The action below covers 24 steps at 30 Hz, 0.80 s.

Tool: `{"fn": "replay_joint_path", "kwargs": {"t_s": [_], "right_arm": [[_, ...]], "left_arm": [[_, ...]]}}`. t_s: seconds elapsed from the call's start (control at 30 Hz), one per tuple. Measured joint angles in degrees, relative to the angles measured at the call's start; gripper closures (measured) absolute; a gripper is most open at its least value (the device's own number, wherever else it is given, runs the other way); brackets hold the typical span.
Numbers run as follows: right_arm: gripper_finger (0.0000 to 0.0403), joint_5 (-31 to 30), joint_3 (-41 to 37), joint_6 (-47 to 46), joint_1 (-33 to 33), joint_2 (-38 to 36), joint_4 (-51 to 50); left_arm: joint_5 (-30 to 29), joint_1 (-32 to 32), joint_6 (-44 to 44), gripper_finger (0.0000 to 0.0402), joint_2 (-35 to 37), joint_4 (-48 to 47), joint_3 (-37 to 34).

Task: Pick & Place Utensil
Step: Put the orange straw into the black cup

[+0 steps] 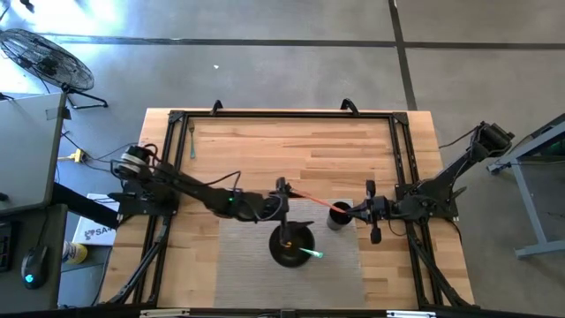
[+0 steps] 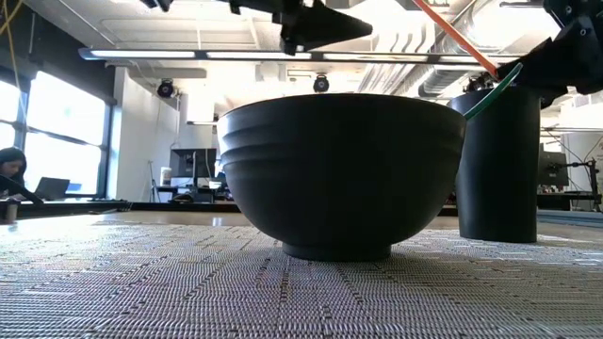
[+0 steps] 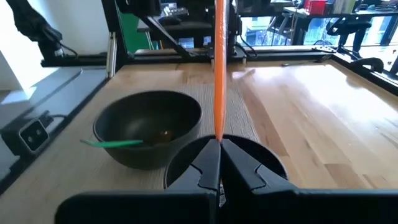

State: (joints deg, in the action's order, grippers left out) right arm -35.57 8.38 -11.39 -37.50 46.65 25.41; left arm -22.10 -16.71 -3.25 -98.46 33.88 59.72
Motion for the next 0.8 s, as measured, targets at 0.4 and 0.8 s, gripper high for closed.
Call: {"fn": "replay_joint_path", "kwargs": {"t_s": [0.4,0.8], "right_arm": [[0.0399,2.22,0.02,3.93,3.35,0.44,-0.31],[0.0391,4.5,0.02,3.95,6.4,0.92,-0.35]], "left_arm": [[5.93,4.2,-2.07,0.0028,-1.24,0.64,3.85],[7.29,4.72,-3.19,0.0028,-3.27,1.88,4.17]]}}
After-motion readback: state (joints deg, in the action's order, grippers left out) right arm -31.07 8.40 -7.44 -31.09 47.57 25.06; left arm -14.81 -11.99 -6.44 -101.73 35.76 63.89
